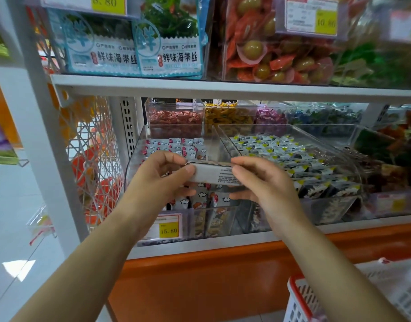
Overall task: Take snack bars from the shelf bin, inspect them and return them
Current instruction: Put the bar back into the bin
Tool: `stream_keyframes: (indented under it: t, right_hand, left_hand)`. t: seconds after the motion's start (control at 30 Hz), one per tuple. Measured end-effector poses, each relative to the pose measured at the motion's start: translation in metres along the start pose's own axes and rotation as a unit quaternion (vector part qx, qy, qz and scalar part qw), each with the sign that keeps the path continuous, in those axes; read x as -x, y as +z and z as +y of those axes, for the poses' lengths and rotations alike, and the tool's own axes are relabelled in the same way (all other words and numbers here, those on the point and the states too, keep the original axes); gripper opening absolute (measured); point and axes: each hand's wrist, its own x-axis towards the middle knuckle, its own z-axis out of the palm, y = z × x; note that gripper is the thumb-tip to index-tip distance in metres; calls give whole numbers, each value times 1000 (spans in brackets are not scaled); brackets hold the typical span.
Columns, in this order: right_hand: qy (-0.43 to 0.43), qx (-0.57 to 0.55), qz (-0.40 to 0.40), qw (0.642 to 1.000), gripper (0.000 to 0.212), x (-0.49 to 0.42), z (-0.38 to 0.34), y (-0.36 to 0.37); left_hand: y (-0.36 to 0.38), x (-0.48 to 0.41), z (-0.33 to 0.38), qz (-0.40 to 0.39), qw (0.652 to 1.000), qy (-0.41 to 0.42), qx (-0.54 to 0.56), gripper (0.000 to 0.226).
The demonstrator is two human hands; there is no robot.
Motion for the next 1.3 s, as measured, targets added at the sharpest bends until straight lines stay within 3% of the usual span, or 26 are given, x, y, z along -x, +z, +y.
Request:
stream_keyframes:
  t: [0.1, 0.23, 0.4, 0.6, 0.87, 0.97, 1.07, 1.3]
  right_hand:
    - [-32, 55, 6, 998, 6, 2, -2, -1]
    - [-65, 135, 52, 987, 17, 0, 1, -3]
    - [-97, 154, 61, 981, 20, 0, 1, -2]
    - [-101, 147, 16, 984, 18, 0, -2, -5]
    - [-121, 150, 8, 981, 19, 3, -5, 0]
    - [-114, 140, 20, 983, 15, 3, -3, 1]
    - [-80, 123, 30, 989, 16, 4, -1, 3]
    - [46, 16, -69, 996, 24, -2, -9, -11]
  left_hand:
    - [1, 1, 2, -13, 1000, 13, -16, 26]
    - [8, 6, 7, -42, 995, 40, -79, 25]
    - [12, 7, 9, -33, 974, 89, -204, 3]
    - [8, 4, 11, -63, 983, 24, -173, 18]
    - [2, 3, 16, -43, 987, -4, -157, 25]
    - [1, 3, 15, -30, 990, -3, -139, 21]
    - [4, 4, 13, -80, 984, -5, -162, 17]
    - [2, 2, 13, -95, 986, -16, -137, 15]
